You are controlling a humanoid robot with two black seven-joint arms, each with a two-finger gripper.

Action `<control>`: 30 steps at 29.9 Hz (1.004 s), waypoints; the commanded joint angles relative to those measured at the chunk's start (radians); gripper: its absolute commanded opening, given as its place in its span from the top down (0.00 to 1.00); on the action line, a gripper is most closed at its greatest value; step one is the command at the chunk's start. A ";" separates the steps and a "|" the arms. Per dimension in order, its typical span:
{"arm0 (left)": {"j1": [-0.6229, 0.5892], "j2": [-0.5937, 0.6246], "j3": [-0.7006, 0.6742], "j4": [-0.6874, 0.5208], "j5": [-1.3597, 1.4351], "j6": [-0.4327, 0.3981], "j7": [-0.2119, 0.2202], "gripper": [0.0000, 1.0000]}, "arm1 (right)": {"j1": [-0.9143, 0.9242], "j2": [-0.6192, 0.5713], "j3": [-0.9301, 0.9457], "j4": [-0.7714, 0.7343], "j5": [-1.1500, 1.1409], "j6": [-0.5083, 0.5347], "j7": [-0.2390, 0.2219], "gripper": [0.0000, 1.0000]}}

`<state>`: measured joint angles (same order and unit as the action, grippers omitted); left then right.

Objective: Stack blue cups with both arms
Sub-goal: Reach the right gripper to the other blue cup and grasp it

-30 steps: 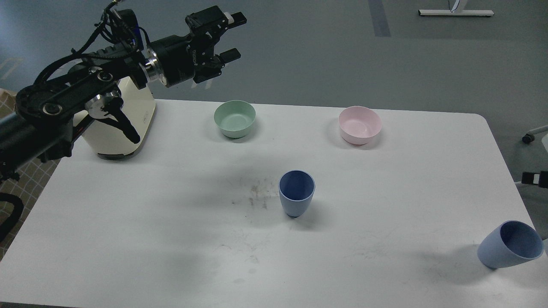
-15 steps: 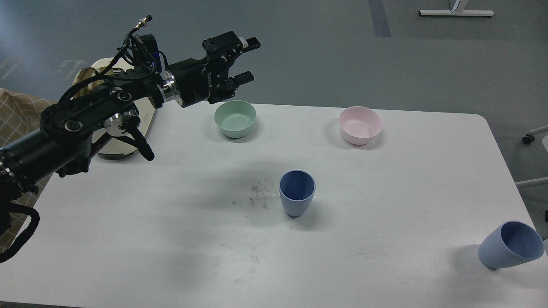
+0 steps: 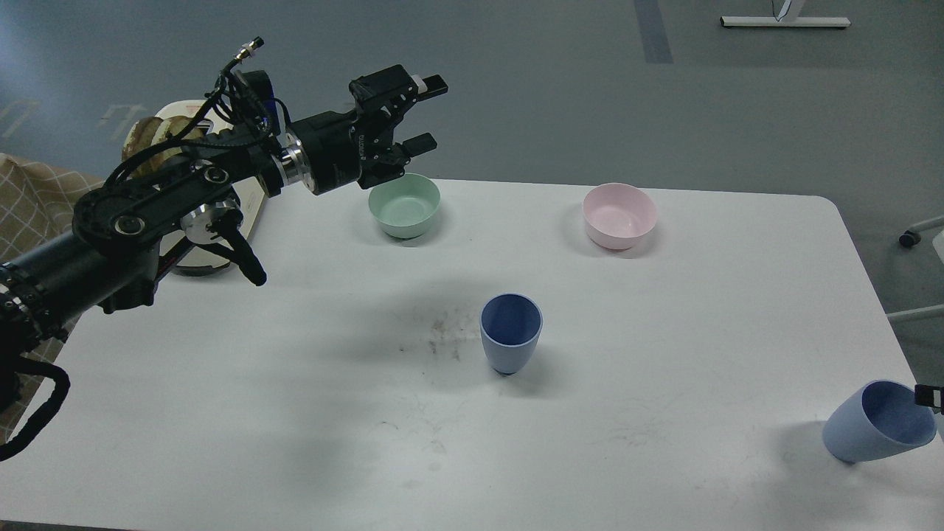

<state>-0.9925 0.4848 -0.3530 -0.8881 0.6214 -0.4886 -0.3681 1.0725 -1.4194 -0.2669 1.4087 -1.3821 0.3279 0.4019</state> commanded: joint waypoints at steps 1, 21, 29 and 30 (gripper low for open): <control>0.006 0.000 -0.001 0.000 0.000 0.000 0.000 0.05 | -0.006 0.040 0.000 -0.022 0.003 -0.006 0.000 0.01; 0.028 0.003 0.000 0.000 0.001 0.000 0.000 0.05 | -0.112 0.188 0.001 -0.105 -0.012 0.002 -0.008 0.76; 0.035 0.003 0.000 0.000 0.001 0.000 0.000 0.05 | -0.115 0.180 0.006 -0.097 -0.011 0.003 -0.015 1.00; 0.035 0.003 -0.001 0.000 0.001 0.000 0.000 0.05 | -0.111 0.178 0.011 -0.094 -0.009 0.005 -0.017 1.00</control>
<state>-0.9590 0.4878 -0.3543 -0.8882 0.6228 -0.4887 -0.3681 0.9572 -1.2345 -0.2653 1.3090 -1.3945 0.3308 0.3887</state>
